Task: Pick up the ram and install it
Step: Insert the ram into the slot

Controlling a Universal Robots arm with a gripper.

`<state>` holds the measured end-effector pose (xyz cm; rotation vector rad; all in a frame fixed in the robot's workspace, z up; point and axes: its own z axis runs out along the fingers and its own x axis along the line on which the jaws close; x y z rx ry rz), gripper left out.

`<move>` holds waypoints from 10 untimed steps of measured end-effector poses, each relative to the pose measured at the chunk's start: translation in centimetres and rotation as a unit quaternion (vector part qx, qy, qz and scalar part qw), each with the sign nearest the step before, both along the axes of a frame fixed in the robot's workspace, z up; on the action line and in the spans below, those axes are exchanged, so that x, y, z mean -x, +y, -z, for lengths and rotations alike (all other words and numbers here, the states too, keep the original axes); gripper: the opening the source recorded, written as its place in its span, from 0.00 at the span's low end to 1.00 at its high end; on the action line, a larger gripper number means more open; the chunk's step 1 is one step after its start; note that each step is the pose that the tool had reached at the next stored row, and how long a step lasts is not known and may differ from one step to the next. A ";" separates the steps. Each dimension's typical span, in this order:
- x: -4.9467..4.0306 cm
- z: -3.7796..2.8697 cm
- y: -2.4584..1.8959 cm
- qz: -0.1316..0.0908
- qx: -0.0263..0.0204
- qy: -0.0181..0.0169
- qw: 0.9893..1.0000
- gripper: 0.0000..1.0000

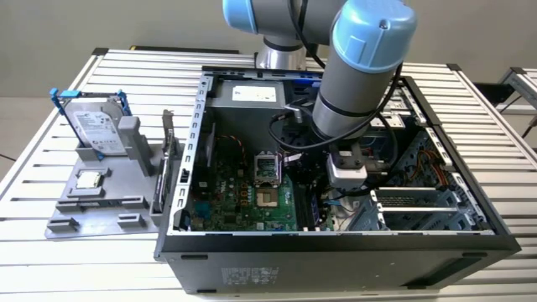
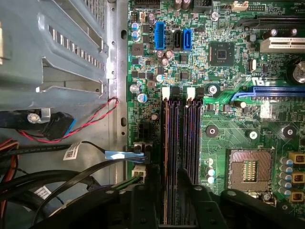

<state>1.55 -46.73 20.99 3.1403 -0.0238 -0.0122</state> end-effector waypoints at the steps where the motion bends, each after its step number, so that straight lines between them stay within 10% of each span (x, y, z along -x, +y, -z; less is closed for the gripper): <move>1: 0.00 0.01 0.00 0.000 0.000 0.000 1.000 1.00; 10: -0.01 -0.46 0.00 0.000 0.000 0.000 1.000 1.00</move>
